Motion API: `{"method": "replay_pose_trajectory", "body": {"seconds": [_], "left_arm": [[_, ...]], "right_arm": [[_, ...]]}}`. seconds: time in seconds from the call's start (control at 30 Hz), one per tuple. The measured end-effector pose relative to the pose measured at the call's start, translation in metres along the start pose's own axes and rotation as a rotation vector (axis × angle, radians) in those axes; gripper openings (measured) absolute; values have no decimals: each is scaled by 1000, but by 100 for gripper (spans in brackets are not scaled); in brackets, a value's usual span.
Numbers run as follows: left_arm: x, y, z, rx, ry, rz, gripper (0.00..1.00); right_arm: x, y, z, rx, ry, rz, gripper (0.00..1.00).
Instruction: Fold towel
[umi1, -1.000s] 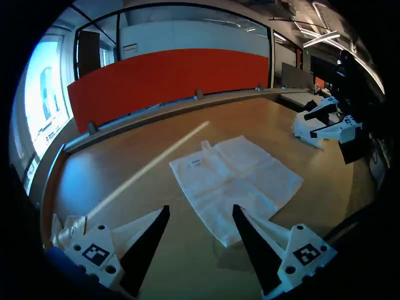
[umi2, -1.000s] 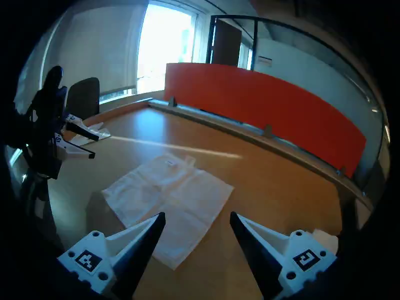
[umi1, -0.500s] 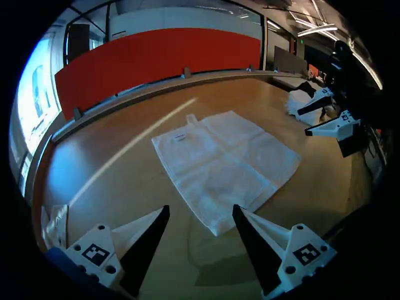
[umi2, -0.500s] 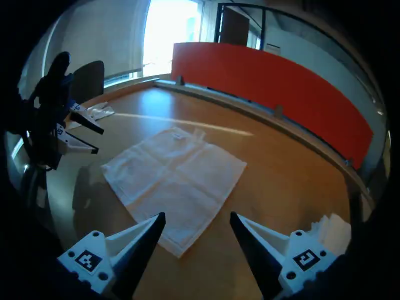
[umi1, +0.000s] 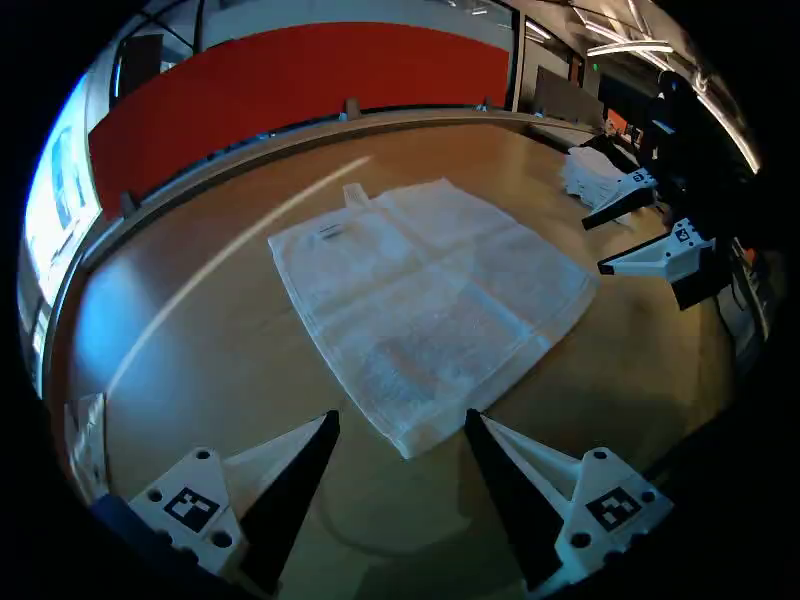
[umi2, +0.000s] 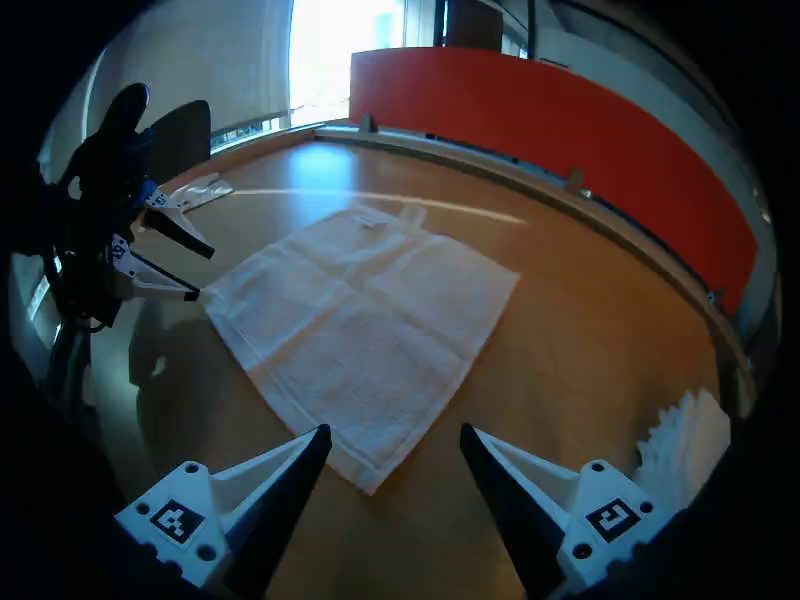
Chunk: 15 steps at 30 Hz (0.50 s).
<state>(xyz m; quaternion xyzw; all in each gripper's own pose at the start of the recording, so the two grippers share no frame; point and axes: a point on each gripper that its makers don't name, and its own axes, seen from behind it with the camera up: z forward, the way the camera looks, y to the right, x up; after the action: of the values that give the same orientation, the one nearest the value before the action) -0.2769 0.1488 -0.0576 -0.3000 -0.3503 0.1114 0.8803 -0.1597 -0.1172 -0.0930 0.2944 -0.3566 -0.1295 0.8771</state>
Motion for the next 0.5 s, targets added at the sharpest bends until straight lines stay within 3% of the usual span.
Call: {"method": "replay_pose_trajectory", "body": {"seconds": [0.5], "left_arm": [[-20,9,12,-17,-66,-10,93]], "right_arm": [[-32,-5,11,37,-69,-6,94]]}}
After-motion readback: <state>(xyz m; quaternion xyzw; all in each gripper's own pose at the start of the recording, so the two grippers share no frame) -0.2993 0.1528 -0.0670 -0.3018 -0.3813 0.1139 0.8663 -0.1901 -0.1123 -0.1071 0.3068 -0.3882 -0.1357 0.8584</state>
